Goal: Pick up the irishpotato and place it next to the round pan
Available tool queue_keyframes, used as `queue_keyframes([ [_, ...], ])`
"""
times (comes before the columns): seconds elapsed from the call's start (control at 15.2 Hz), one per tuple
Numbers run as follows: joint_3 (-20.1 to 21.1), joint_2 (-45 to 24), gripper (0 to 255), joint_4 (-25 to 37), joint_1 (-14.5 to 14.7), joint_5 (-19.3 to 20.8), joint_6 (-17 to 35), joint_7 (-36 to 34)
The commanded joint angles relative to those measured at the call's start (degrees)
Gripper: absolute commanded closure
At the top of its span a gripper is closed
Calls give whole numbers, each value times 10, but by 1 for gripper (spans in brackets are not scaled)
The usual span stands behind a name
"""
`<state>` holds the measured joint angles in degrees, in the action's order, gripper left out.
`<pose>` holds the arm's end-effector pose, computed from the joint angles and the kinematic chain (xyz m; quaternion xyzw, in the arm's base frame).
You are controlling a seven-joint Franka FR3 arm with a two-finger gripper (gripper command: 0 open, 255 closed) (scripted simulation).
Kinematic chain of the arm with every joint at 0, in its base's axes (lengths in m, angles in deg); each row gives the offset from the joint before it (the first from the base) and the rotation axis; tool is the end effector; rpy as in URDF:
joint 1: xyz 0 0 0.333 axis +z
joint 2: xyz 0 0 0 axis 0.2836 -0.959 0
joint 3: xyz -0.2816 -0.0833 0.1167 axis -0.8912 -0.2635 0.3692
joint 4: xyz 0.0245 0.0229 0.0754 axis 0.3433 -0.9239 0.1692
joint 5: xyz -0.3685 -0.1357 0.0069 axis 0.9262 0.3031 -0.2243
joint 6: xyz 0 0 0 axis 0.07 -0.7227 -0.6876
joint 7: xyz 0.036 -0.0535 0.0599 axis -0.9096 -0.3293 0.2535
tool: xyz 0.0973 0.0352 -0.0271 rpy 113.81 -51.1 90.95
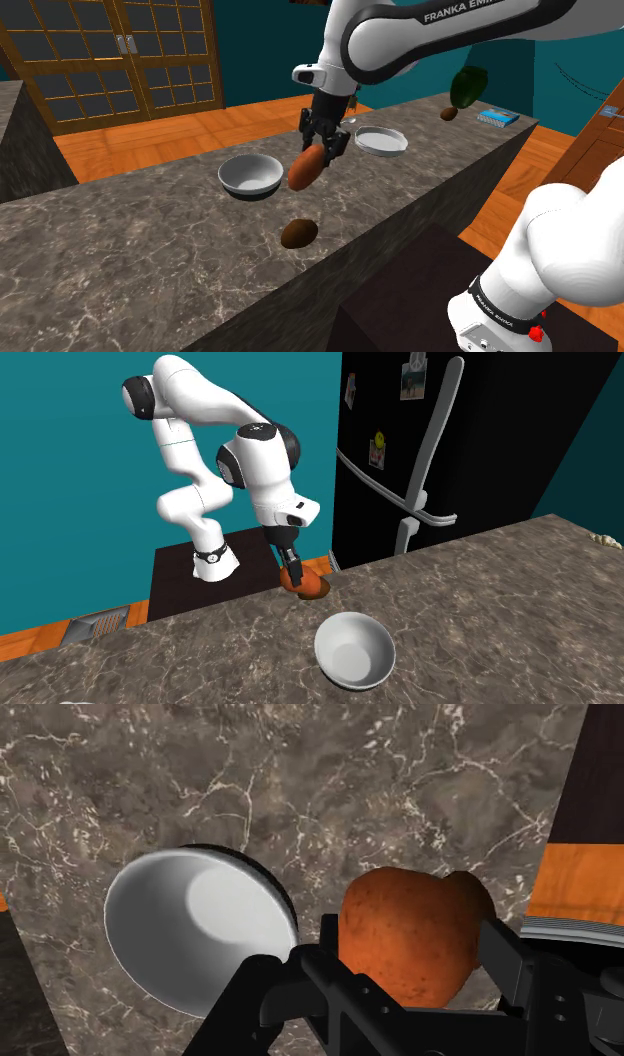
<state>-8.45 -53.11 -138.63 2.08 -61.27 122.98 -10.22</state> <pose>0.4464 0.1741 0.4780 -0.7109 -0.6999 -0.0663 0.0180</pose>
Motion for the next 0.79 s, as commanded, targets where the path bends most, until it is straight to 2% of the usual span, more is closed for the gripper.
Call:
queue_keyframes([
  [0.0,-16,22,255,-24,-10,2,-1,26],
  [0.73,-121,114,255,-98,-74,39,-31,168],
])
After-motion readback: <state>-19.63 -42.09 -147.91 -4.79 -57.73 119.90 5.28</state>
